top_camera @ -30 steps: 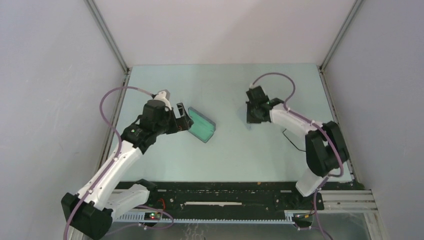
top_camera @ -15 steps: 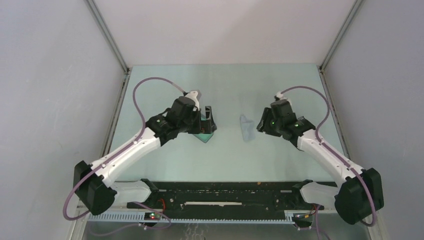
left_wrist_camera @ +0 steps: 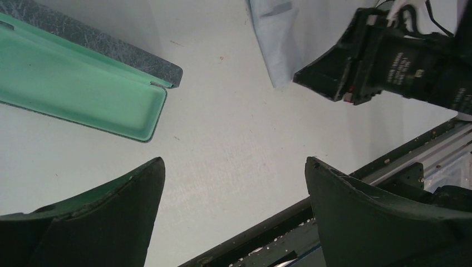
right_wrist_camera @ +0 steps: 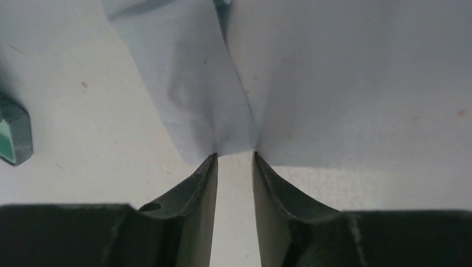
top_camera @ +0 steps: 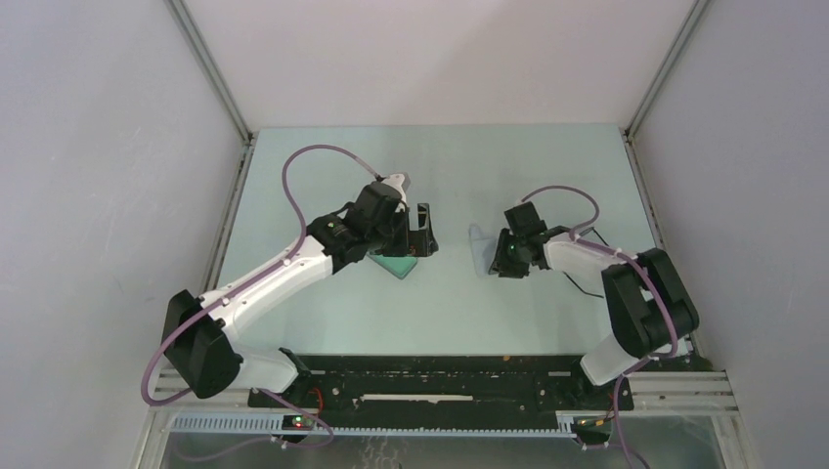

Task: Organize the sunglasses
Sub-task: Adjust the glasses cleaning cloth at the center of the board.

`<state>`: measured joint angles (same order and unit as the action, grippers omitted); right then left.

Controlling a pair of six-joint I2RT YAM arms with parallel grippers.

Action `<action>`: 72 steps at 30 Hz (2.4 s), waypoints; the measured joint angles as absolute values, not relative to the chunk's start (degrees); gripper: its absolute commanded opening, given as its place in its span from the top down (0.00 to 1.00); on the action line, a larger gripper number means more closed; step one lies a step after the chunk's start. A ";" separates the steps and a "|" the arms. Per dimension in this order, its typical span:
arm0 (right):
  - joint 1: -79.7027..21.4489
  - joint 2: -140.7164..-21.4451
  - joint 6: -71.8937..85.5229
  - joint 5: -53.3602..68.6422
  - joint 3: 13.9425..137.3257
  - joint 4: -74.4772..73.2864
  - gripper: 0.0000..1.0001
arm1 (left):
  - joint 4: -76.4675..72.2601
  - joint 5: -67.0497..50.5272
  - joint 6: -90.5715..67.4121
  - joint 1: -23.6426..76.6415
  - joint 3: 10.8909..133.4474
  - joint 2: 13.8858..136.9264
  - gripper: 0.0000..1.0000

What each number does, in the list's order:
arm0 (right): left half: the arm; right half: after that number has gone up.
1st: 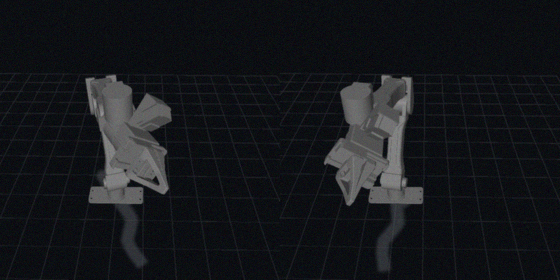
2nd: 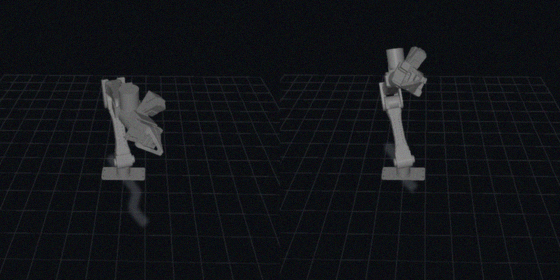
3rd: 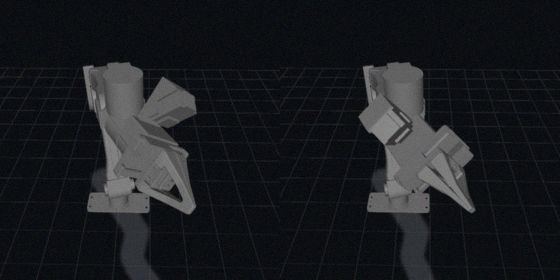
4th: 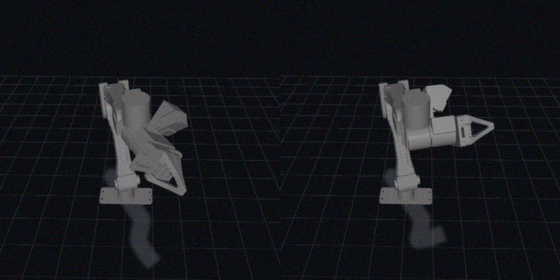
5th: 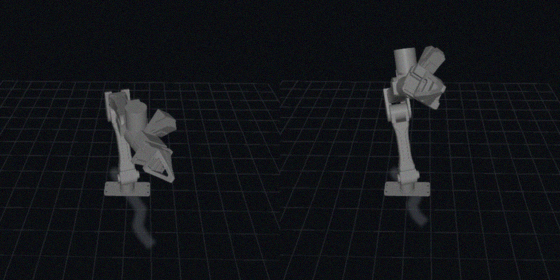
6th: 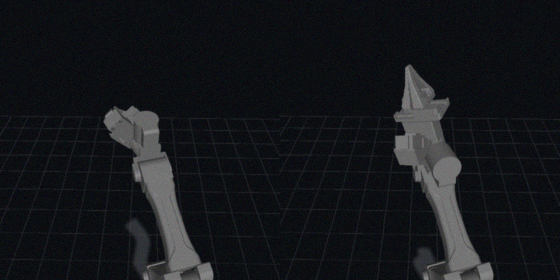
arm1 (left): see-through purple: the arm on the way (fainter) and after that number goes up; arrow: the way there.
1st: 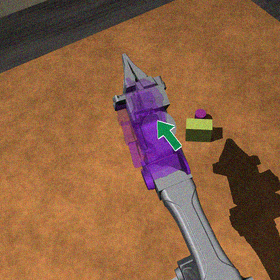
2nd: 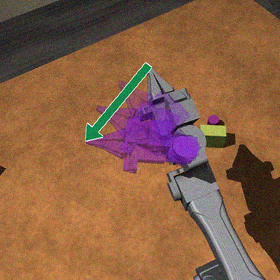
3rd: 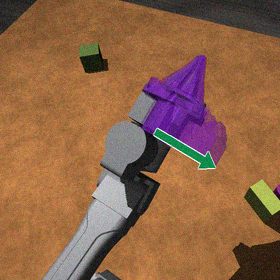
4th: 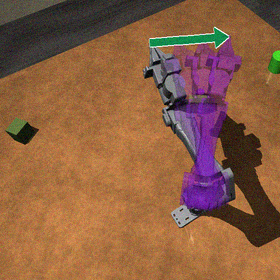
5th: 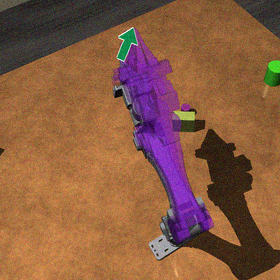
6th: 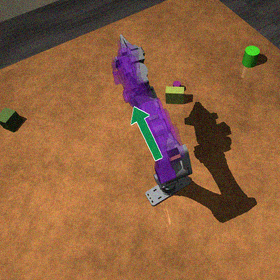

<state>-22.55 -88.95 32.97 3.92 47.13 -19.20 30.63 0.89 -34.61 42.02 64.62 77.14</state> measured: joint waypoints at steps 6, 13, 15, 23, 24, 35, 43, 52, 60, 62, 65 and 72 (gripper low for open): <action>-24.99 -92.29 36.36 1.91 47.59 -14.81 0.66 | 30.61 0.89 -34.98 42.04 64.62 77.14 0.00; -25.21 -91.39 39.18 -2.59 46.70 -13.39 0.57 | 30.61 0.89 -35.07 42.04 64.60 77.06 0.00; -24.86 -90.35 39.18 -3.09 45.76 -13.43 0.57 | 30.61 0.89 -35.05 42.04 64.60 77.01 0.00; -23.90 -90.78 39.07 -3.14 45.69 -12.45 0.60 | 30.61 0.89 -35.05 42.04 64.60 77.01 0.00; -23.94 -90.96 39.07 -3.11 45.78 -12.21 0.61 | 30.61 0.89 -35.07 42.04 64.60 77.01 0.00; -24.91 -93.01 39.22 -2.39 46.33 -9.26 1.00 | 30.61 0.86 -35.07 42.04 64.60 77.17 0.00; -24.88 -92.12 38.98 -1.41 46.33 -11.68 1.00 | 30.61 0.43 -35.07 42.04 64.60 77.65 0.00; -25.08 -87.42 38.44 0.51 47.57 -16.71 1.00 | 31.27 -1.69 -34.81 42.04 65.30 80.79 0.00; -28.64 -84.60 38.35 2.09 52.90 -20.32 1.00 | 33.36 -1.23 -33.01 41.93 71.29 82.76 0.00; -28.64 -83.50 38.44 2.39 53.12 -20.78 1.00 | 33.34 -1.26 -32.97 41.80 71.75 82.76 0.00; -26.72 -80.95 38.72 2.76 52.34 -21.54 1.00 | 33.61 -1.34 -32.97 41.71 71.75 82.91 0.00; -18.04 -74.59 38.85 1.17 40.34 -21.71 1.00 | 33.52 -2.92 -32.95 41.71 71.79 84.55 0.00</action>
